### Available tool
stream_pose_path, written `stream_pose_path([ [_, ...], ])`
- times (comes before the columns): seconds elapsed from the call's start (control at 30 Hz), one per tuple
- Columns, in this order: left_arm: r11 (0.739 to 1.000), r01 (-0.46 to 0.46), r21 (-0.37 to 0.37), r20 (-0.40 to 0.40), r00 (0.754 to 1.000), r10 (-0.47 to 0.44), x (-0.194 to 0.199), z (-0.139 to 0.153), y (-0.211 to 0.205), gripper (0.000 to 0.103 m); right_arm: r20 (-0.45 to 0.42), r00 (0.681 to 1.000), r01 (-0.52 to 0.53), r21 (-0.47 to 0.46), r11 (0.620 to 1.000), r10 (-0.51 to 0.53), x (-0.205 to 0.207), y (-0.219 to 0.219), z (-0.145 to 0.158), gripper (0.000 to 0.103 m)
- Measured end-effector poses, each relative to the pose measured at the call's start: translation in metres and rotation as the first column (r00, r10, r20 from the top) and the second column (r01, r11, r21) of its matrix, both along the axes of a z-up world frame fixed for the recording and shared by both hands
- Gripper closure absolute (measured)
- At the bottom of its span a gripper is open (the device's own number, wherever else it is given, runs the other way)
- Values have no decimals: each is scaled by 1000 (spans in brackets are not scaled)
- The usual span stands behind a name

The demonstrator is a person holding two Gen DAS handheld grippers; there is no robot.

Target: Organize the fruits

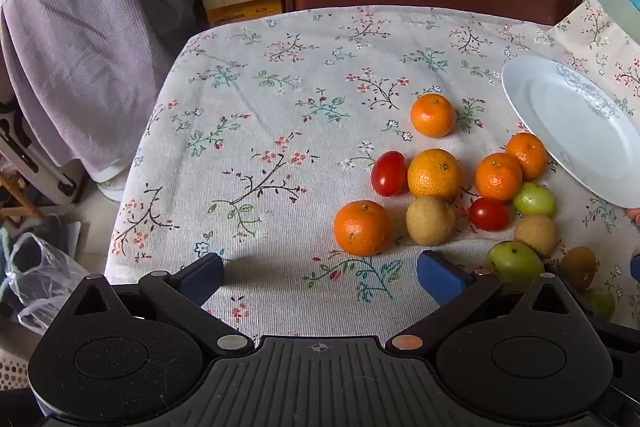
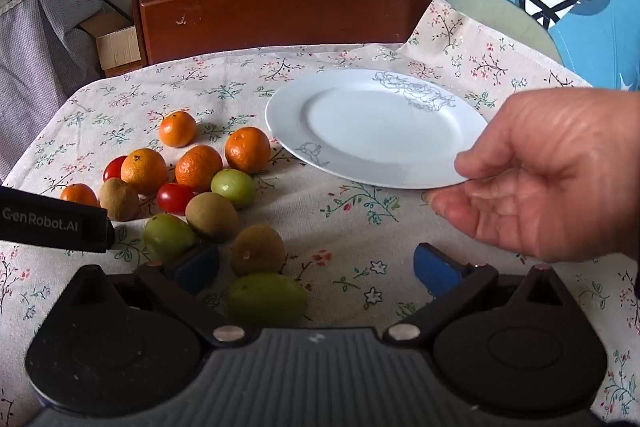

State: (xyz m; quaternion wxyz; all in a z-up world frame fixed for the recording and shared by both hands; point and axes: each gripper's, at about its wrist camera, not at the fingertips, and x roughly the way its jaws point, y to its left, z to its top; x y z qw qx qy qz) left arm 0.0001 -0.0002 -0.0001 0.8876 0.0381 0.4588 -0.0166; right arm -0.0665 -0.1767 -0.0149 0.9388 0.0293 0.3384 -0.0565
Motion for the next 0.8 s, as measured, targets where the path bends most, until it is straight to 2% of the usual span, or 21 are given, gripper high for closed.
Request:
stream_pose_path([
  [0.5, 999, -38, 8, -23, 999, 38, -8, -1, 4, 0, -14, 1000, 0, -6, 1000, 0, 1, 0, 0, 1],
  [0.8, 996, -87, 5, -17, 996, 87, -10, 13, 13, 0, -13, 1000, 0, -6, 1000, 0, 1, 0, 0, 1],
])
